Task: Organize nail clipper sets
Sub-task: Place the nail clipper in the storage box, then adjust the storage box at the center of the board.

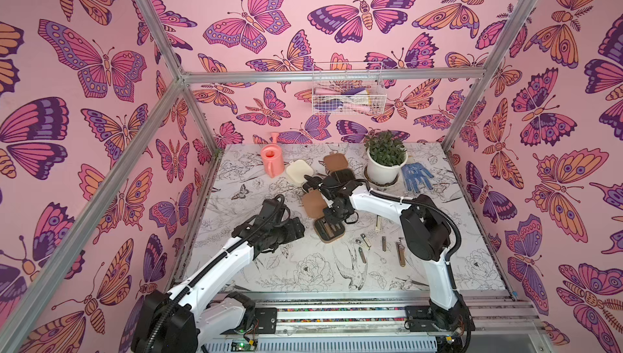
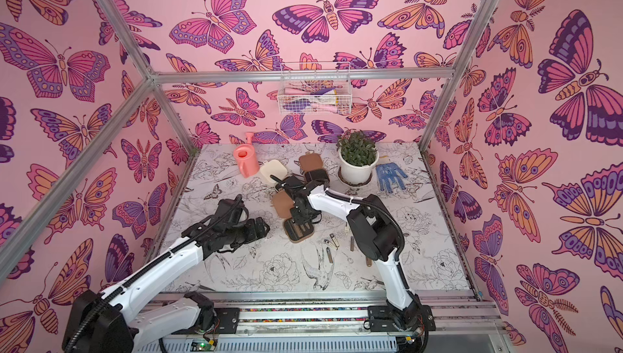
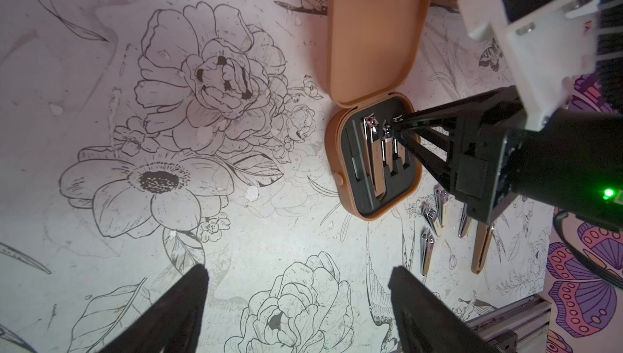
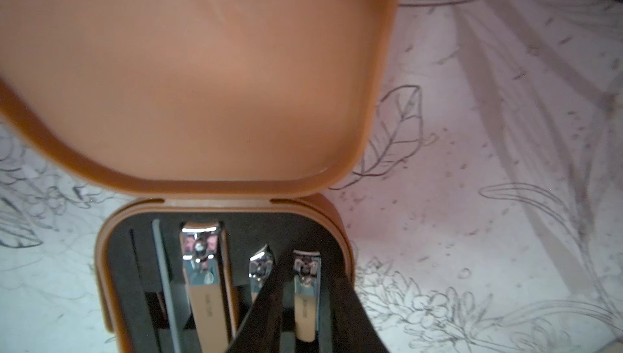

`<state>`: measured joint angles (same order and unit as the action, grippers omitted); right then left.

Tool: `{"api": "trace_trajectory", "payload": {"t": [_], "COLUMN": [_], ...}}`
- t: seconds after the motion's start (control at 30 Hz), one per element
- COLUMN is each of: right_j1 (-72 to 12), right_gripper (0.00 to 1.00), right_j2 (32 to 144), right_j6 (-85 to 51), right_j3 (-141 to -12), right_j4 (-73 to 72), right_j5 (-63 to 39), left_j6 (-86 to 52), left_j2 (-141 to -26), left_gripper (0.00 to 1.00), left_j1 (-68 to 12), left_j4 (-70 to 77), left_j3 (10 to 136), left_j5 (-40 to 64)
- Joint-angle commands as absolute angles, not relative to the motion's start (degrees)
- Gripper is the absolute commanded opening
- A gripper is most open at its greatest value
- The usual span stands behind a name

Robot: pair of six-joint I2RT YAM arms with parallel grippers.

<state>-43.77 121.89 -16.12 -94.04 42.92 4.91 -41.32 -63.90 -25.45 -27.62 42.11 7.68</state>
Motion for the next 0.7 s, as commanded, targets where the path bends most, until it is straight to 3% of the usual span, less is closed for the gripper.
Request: {"api": "trace_trajectory", "payload": {"t": [0.0,0.4,0.67], "right_j1": [-43.2,-43.1,-42.3], "right_gripper": [0.29,0.31,0.32], "right_j2": [119.6,108.4,111.9], "right_j6": [-16.6,-23.1,-22.2], "right_j3": [-96.3,-86.5,-84.5], "right_j4": [47.5,44.1,41.2], "right_j5": [7.8,2.4,3.5], "left_j6": [-38.6,-33.6,-33.1], "left_j2": [-64.7,-75.6,-76.9], "left_gripper": [0.87,0.86,0.85], "left_j1": [-24.1,-18.3,-17.5], "left_j4": [-29.9,-28.2,-27.4], "left_j3": [44.7,56.5,58.4], "left_j5": [6.0,8.5,10.3]}}
